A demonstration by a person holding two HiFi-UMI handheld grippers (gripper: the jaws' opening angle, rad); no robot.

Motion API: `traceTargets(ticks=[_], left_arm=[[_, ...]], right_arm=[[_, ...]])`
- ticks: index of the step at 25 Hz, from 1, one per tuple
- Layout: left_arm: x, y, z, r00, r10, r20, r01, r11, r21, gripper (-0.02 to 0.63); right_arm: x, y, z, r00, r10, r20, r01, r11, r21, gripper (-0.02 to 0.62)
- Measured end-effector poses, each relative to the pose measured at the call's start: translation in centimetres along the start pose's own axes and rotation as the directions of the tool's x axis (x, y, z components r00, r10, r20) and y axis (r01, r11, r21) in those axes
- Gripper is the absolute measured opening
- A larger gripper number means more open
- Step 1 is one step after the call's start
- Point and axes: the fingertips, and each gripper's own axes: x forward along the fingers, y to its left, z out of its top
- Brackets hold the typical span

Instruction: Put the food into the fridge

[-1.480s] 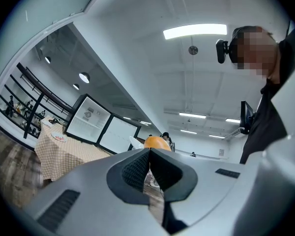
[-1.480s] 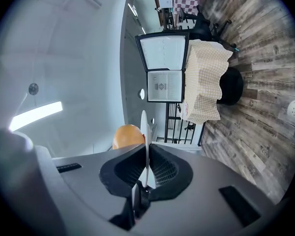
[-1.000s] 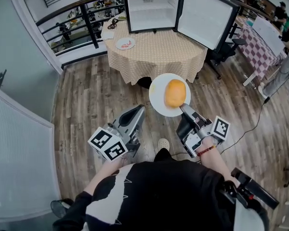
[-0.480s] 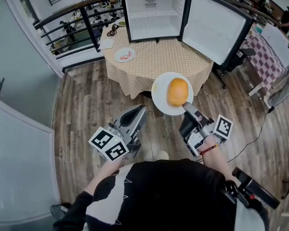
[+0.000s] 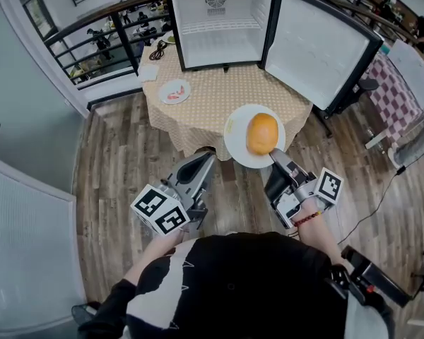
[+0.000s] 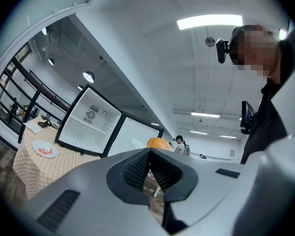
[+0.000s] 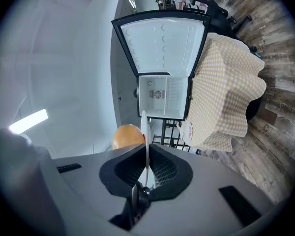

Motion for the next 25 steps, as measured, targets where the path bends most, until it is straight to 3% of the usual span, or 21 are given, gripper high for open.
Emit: traceTargets(ticks=[6,16,21,25], left_arm=[[3.6,1.2,-0.4,1.0,0.011,0.012,-0.011,1.0,0.009,0.012],[6.1,2.7,-1.1,0.999,0.037,-0.007,-0.037,0.999,0.02,0.012],[8.0,5.8,1.5,0.999,0.038,-0.031,-0.038,0.999,0.012,0.012],[8.4,6.9,0.2,0.999,0.043,-0.033,-0.043,0.999,0.006,0.012]], right_arm=[[1.1,-1.0,3.3,1.0,0.004,-0.023,-0.004,1.0,-0.003,0.026],[3.4,-1.7,5.5,0.998,0.036,-0.049,-0.035,0.999,0.02,0.025],[7.7,-1.6,7.4,0.999,0.006,-0.037,-0.005,0.999,0.037,0.025],[8.4,-2.2,8.0,0.999,0.022,-0.032,-0.021,1.0,0.02,0.026]])
